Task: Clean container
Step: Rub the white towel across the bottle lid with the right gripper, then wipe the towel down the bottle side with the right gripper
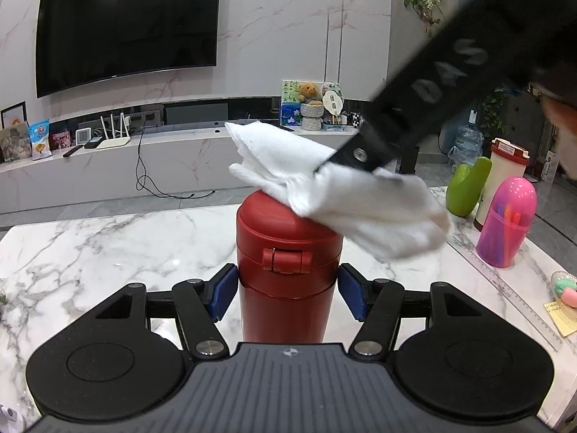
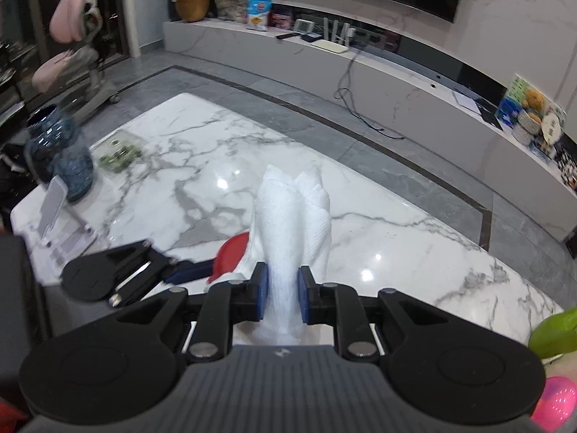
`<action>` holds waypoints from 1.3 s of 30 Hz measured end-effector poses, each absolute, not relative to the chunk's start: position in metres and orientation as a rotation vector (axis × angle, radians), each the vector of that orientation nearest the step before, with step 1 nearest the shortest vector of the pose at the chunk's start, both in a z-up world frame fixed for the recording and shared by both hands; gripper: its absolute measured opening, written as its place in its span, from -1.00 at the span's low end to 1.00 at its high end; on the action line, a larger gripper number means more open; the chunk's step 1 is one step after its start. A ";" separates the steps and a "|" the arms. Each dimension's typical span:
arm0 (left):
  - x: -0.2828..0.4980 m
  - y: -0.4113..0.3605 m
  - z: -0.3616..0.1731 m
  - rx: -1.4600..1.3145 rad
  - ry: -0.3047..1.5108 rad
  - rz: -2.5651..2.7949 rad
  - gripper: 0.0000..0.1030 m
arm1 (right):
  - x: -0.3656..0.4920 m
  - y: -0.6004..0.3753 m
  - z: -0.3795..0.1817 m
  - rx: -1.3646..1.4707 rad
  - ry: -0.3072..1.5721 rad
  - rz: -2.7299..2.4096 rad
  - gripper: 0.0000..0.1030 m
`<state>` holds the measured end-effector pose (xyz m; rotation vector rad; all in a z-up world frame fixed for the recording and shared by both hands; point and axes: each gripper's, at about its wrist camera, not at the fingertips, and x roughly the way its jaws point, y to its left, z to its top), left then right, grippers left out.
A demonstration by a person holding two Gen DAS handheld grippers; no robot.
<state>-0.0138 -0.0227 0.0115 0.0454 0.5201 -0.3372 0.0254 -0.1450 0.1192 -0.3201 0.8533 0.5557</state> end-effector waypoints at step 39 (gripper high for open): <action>-0.013 -0.022 0.011 0.041 0.524 -0.327 0.14 | 0.017 -0.190 0.091 0.051 0.748 0.488 -0.63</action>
